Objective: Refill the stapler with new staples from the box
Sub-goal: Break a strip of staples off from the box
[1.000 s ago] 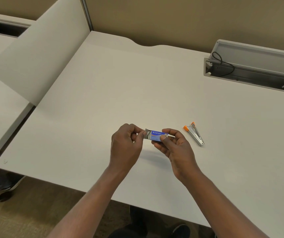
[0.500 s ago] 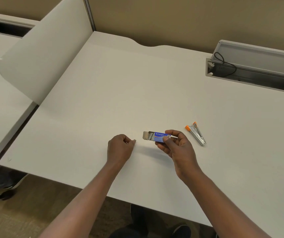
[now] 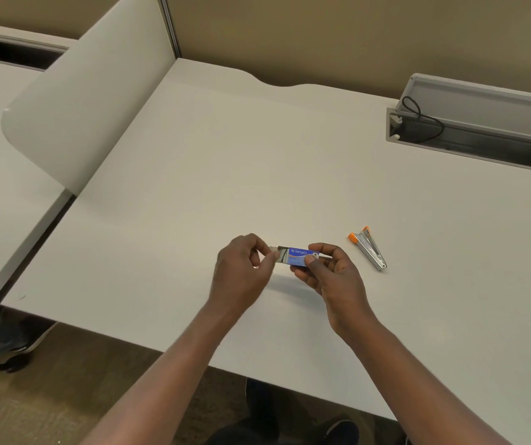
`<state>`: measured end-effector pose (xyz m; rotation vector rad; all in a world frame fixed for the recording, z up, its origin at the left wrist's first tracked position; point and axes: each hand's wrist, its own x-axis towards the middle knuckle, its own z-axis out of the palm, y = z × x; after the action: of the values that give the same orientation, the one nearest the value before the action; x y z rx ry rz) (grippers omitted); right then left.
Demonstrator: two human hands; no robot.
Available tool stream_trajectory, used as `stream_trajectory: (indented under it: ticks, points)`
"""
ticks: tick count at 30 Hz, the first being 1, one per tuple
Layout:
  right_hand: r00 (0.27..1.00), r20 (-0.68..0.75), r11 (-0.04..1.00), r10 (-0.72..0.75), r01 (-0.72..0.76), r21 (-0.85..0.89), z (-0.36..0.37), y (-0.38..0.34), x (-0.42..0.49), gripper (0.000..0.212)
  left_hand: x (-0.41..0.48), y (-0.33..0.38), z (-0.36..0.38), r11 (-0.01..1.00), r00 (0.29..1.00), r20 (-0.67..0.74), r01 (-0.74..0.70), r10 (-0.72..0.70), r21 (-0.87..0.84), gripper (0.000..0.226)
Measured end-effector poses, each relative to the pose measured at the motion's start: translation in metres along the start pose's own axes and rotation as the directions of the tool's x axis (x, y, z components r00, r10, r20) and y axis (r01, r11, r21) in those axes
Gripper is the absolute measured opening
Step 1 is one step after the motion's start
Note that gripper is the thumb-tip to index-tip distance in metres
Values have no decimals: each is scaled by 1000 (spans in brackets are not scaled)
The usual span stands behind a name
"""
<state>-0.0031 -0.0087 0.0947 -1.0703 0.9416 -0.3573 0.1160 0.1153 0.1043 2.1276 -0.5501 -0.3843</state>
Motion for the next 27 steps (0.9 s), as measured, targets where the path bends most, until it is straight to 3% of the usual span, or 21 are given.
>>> stream_trajectory:
  ticks: [5, 14, 18, 21, 24, 27]
  points:
    - [1000, 2, 1000, -6, 6, 4, 5, 0, -2, 17, -6, 7, 11, 997, 997, -77, 36, -31, 62, 15]
    - [1000, -8, 1000, 0, 0, 18, 7, 4, -6, 18, -10, 17, 15, 996, 995, -95, 11, -2, 92, 17]
    - [1000, -13, 1000, 3, -3, 24, 6, 3, -6, 17, -9, 18, 9, 997, 997, -47, 62, -60, 40, 13]
    - [1000, -13, 999, 9, -9, 36, 6, 2, -7, 16, -7, 19, 1, 983, 984, 53, 176, -173, -54, 4]
    - [1000, -12, 999, 13, -12, 37, 6, 1, -7, 17, -6, 21, -9, 960, 962, 139, 251, -233, -127, 18]
    - [1000, -12, 999, 17, -17, 41, 8, 1, -8, 17, -6, 24, -19, 970, 965, 163, 222, -204, -100, 20]
